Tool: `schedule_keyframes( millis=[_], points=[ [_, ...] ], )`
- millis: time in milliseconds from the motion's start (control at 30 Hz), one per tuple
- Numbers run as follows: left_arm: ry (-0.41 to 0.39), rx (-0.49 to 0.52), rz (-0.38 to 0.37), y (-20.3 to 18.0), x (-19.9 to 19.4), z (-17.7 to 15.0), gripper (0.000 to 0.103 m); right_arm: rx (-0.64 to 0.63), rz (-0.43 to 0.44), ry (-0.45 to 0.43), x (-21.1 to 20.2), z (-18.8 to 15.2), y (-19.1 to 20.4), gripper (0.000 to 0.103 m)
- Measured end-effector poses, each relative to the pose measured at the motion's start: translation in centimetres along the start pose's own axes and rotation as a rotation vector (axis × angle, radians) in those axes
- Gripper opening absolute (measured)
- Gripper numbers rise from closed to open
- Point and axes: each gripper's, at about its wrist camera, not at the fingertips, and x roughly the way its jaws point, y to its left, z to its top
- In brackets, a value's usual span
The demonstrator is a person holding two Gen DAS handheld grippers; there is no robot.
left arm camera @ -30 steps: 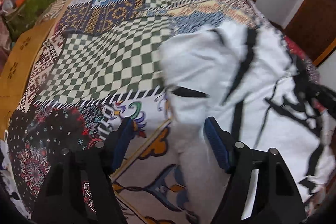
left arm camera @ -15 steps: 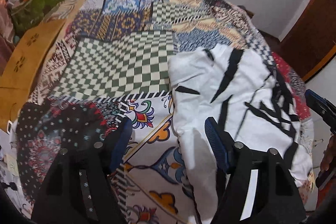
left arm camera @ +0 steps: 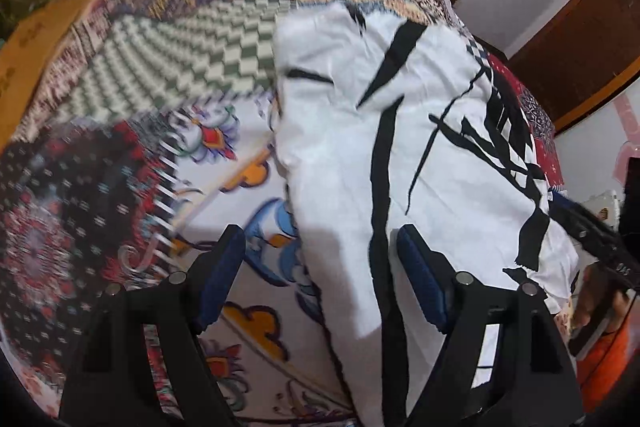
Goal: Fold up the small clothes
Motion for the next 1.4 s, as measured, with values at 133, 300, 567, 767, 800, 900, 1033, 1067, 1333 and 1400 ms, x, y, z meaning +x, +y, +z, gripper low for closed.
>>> schedule_keyframes(
  millis=[133, 300, 567, 767, 800, 900, 1033, 1067, 1333, 1400],
  points=[
    [0.001, 0.001, -0.037, -0.5, 0.8, 0.4, 0.074, 0.04, 0.047, 0.034, 2.1, 0.1, -0.8, 0.075],
    [0.004, 0.03, -0.069, -1.6, 1.6, 1.3, 0.053, 0.076, 0.13, 0.071, 4.1, 0.0, -1.1, 0.06],
    [-0.027, 0.033, -0.086, -1.9, 1.0, 1.4, 0.012, 0.029, 0.162, 0.082, 4.2, -0.2, 0.9, 0.012],
    [-0.116, 0.081, -0.036, -2.2, -2.7, 0.3, 0.01, -0.042, 0.164, 0.021, 1.8, 0.2, 3.5, 0.009],
    [-0.135, 0.091, -0.028, -2.3, -3.5, 0.1, 0.01, -0.056, 0.166, 0.009, 1.2, 0.3, 4.2, 0.009],
    [-0.202, 0.119, -0.002, -2.4, -6.5, -0.3, 0.01, -0.092, 0.173, -0.023, 0.2, 0.7, 6.0, 0.009],
    [-0.292, 0.141, 0.035, -1.6, -11.1, -0.9, 0.009, -0.138, 0.19, -0.073, -1.4, 1.4, 9.0, 0.009],
    [-0.31, 0.142, 0.042, -1.4, -12.0, -1.0, 0.009, -0.145, 0.195, -0.083, -1.7, 1.4, 9.6, 0.009],
    [-0.414, 0.099, 0.097, 3.3, -18.1, -1.4, 0.009, -0.203, 0.26, -0.136, -1.7, 2.8, 16.4, 0.009],
    [-0.424, 0.076, 0.111, 5.2, -18.9, -1.5, 0.009, -0.217, 0.27, -0.137, -1.2, 2.8, 17.6, 0.009]
  ],
)
